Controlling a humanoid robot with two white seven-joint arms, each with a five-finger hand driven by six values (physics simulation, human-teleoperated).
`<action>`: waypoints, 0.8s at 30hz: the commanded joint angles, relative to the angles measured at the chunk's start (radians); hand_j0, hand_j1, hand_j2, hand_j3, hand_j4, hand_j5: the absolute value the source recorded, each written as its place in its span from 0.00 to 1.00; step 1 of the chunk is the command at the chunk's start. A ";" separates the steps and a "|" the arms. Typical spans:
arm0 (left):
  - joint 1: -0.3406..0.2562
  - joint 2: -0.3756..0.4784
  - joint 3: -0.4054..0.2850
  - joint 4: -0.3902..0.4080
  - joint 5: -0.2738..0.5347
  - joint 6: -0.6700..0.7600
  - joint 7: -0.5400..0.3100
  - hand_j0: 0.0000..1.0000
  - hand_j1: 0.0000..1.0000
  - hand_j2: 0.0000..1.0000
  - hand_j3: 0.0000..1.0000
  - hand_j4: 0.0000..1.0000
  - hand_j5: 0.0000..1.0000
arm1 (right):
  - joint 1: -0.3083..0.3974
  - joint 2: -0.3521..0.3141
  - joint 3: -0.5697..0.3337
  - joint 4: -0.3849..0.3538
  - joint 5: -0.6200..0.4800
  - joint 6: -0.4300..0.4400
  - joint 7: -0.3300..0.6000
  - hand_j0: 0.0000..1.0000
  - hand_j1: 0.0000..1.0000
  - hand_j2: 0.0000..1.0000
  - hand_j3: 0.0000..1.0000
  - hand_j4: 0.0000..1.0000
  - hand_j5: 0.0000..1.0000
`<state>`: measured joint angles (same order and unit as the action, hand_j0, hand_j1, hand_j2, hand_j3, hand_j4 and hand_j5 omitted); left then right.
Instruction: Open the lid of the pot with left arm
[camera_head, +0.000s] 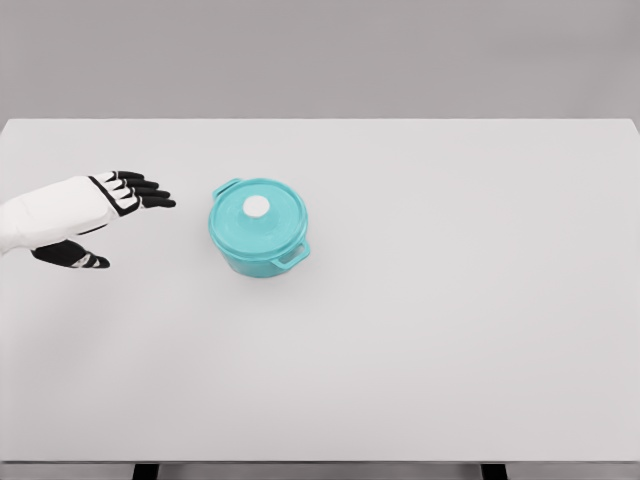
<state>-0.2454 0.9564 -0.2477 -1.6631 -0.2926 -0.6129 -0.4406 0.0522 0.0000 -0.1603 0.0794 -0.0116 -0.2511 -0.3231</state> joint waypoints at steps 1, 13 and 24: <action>0.000 0.002 0.001 -0.003 0.006 0.002 0.000 1.00 1.00 1.00 1.00 1.00 1.00 | 0.000 0.000 0.005 0.000 -0.001 0.000 -0.007 1.00 1.00 1.00 1.00 1.00 1.00; -0.206 -0.181 0.111 0.013 -0.006 0.002 -0.170 1.00 1.00 1.00 1.00 1.00 1.00 | 0.000 0.000 0.001 0.000 -0.002 0.001 0.004 1.00 1.00 1.00 1.00 1.00 1.00; -0.279 -0.283 -0.012 0.008 -0.258 0.002 -0.170 1.00 1.00 1.00 1.00 1.00 1.00 | 0.000 0.000 0.001 0.000 -0.002 0.000 0.004 1.00 1.00 1.00 1.00 1.00 1.00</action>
<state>-0.5246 0.6816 -0.2336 -1.6542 -0.5349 -0.6132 -0.6108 0.0522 0.0000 -0.1600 0.0798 -0.0128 -0.2507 -0.3190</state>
